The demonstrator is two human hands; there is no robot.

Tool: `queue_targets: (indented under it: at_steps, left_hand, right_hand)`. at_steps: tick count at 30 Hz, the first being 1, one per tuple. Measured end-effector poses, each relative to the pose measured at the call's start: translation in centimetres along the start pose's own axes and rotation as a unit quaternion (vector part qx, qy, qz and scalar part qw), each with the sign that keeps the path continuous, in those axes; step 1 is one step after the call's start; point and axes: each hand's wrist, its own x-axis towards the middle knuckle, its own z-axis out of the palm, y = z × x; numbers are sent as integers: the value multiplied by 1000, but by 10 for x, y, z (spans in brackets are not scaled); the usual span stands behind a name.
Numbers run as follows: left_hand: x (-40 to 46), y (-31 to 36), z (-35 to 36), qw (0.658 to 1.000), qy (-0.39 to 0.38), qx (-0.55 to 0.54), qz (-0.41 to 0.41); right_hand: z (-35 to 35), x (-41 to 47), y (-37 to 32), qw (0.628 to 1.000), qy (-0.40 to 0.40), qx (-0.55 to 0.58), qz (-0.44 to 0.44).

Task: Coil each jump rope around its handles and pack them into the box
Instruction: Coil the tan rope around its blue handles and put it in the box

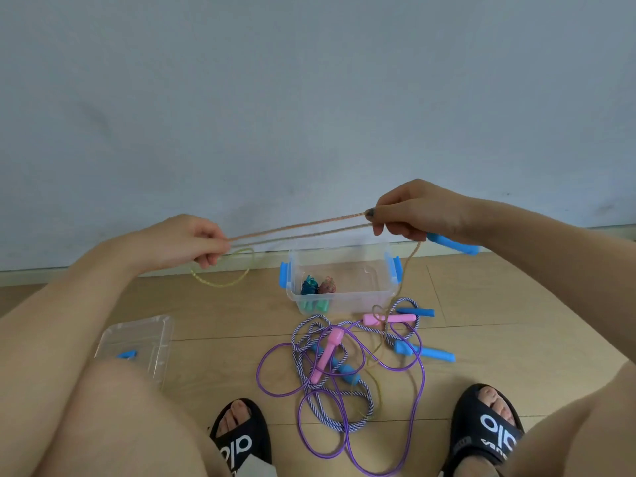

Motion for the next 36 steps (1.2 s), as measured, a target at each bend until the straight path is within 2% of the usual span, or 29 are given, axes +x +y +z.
queue_targets:
  at_steps: [3, 6, 9, 13, 16, 21, 26, 36]
  left_hand:
    - [8, 4, 12, 992, -66, 105, -23]
    - [11, 31, 26, 996, -91, 8, 9]
    - [13, 63, 42, 987, -109, -90, 78]
    - [14, 92, 62, 973, -108, -128, 156]
    - [13, 98, 61, 969, -90, -142, 179]
    - [11, 96, 54, 962, -86, -184, 184]
    - [6, 99, 52, 953, -119, -228, 160]
    - [5, 90, 38, 964, -84, -214, 135]
  right_hand:
    - [15, 2, -7, 1000, -17, -11, -13]
    - [24, 5, -15, 999, -24, 9, -21]
    - [32, 7, -22, 999, -36, 26, -24]
    - [38, 8, -28, 997, -43, 53, -40]
    - [36, 9, -30, 996, -47, 66, -45]
    - [32, 10, -28, 996, -57, 58, -41]
    - [32, 11, -26, 995, -65, 57, -42]
    - [32, 10, -26, 995, -80, 51, -39]
